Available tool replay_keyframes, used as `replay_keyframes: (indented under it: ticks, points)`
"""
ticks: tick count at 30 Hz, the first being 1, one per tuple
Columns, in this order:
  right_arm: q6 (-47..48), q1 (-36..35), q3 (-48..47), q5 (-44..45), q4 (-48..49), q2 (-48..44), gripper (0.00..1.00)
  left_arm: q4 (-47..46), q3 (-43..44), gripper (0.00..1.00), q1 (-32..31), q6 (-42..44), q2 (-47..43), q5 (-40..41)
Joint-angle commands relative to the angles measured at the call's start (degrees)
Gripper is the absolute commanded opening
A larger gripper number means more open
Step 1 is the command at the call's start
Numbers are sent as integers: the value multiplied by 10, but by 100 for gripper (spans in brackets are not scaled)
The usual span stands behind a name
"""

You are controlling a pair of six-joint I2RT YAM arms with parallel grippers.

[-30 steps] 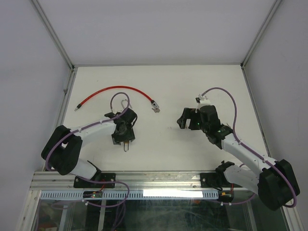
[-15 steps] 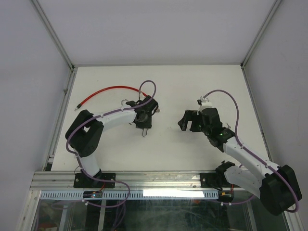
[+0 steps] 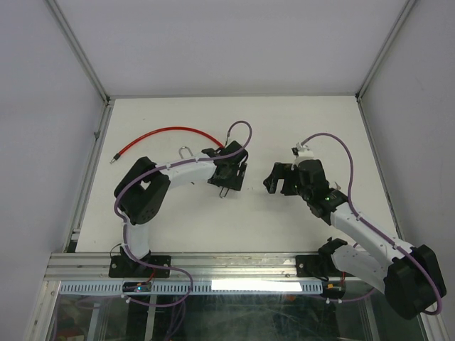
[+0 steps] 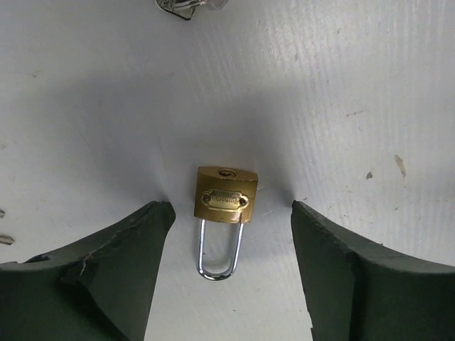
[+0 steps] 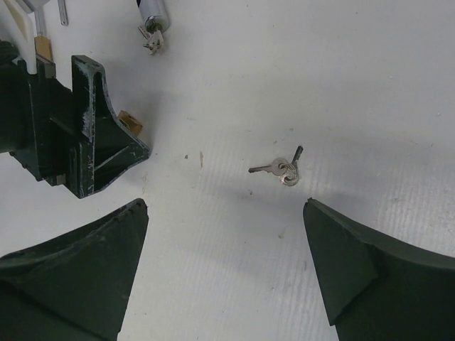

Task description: Unlock with the key

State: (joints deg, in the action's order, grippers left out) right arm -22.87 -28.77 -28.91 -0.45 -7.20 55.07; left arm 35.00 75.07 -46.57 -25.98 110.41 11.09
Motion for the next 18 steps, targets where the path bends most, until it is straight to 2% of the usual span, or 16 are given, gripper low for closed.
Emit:
replay_keyframes:
  ticks: [1, 7, 12, 18]
  points:
    - [-5, 3, -6, -1, 18, -1, 94, 11, 14, 75, -9, 6, -12, 18]
    - [-3, 3, -12, 5, 11, -2, 94, 30, -40, 77, -13, -21, -59, 33]
    - [2, 3, -30, 13, -11, 16, 94, 41, -68, 76, -8, -38, -90, 79]
    - [8, 7, -67, 32, -52, 48, 94, 16, -99, 75, 47, -73, -126, 100]
